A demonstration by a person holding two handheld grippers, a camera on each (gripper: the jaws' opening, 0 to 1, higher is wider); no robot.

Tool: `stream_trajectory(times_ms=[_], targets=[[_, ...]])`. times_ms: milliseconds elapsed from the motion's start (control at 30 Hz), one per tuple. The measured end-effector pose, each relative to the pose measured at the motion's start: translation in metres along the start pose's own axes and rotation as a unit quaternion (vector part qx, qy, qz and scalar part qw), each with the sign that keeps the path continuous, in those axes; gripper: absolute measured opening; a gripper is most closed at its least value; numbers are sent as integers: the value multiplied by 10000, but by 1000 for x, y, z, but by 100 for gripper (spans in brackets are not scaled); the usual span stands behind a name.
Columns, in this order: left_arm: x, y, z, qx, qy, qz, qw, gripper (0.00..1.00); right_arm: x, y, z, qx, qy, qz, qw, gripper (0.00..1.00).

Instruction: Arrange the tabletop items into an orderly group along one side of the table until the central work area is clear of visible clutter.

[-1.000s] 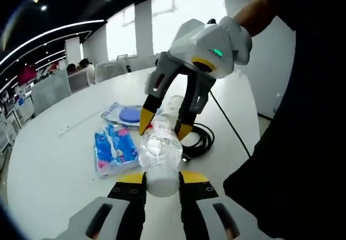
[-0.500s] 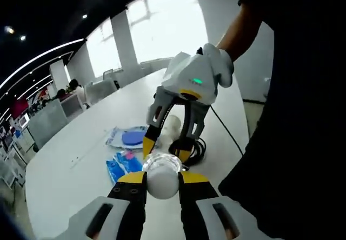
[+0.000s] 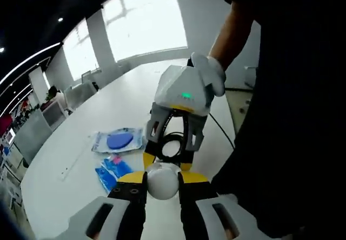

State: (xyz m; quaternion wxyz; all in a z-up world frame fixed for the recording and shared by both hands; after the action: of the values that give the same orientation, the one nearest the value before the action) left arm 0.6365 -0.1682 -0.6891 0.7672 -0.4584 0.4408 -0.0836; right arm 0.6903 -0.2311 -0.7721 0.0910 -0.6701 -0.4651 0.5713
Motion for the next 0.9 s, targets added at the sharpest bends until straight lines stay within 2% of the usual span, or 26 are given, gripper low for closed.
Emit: stream_trajectory(times_ms=[67, 333, 533, 733, 900], targets=[[2, 0, 0, -9, 105, 4, 9999, 19, 2, 1, 4, 212, -110, 4, 9997, 28], [8, -8, 9, -93, 341, -107, 9993, 19, 5, 4, 4, 815, -47, -138, 9966, 28], [18, -16, 11, -22, 512, -231, 9984, 19, 2, 10, 4, 1085, 2, -167, 9940, 29], [28, -23, 13, -45, 709, -478, 9963, 19, -1, 17, 5, 1388, 90, -201, 9901, 29], [33, -26, 13, 25, 851, -515, 9950, 20, -2, 19, 6, 1526, 155, -179, 9880, 29]])
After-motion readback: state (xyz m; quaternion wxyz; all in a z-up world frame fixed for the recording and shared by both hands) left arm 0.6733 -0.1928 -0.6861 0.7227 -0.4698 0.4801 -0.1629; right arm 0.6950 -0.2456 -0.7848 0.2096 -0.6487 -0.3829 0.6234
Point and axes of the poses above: the point that each gripper's makers call its tool centre point, and the gripper's own axes: x roughly forward along the fingers, z roughly to its left, y roughly out of its underside, the point moved 5 cm from there along -x, roughly backward along the fingers, and after that the axes turned 1 degree about y, right-handed, at the moved point
